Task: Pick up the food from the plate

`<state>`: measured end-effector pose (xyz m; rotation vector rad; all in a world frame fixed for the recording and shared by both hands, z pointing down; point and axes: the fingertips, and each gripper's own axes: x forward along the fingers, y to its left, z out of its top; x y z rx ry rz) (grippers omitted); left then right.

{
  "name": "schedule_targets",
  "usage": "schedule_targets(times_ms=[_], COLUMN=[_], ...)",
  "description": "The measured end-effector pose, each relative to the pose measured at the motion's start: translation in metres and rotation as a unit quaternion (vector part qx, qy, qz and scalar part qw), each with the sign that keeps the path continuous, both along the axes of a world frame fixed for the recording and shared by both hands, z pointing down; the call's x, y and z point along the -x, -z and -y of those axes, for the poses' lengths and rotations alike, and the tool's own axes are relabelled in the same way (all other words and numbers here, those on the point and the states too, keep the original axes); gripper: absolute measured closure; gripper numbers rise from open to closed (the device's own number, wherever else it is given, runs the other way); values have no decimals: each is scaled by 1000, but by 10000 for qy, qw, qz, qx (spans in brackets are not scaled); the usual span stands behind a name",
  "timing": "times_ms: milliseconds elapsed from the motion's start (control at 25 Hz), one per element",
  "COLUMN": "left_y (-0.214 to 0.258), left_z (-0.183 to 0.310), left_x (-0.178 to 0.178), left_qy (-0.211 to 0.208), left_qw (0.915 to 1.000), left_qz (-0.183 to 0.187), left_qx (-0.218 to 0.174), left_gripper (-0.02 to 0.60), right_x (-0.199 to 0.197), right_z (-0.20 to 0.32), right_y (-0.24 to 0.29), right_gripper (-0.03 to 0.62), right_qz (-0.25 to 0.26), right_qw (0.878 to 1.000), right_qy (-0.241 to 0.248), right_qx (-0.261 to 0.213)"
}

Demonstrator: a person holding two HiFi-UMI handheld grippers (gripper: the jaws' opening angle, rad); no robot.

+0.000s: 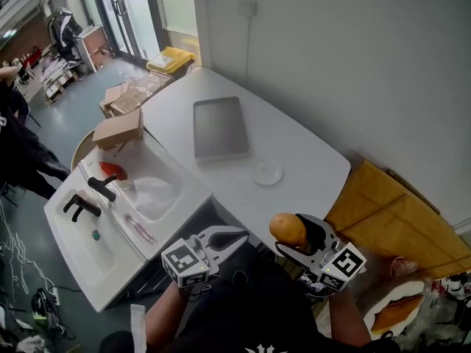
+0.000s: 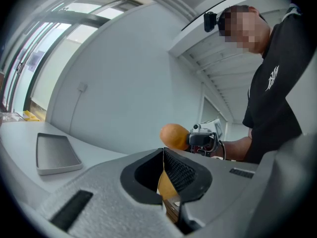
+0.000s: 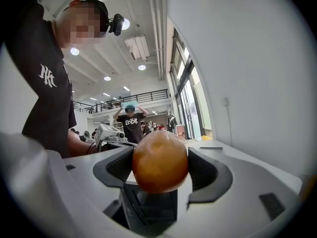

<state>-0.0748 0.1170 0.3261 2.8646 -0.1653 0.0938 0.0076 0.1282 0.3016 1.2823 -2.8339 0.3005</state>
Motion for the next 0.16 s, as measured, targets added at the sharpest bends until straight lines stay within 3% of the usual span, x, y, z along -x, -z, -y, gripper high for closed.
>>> schedule_targets(times_ms=[160], left_y=[-5], left_z=[6], left_x=[5], left_qy=[49], left_qw=[10000], left_qz=[5], left_qx=[59], left_gripper=[574], right_x=[3], right_z=[13], right_y=[-4], right_gripper=[255], right_qz=[-36], right_qw=[9999], right_qy=[92], right_qx=[44])
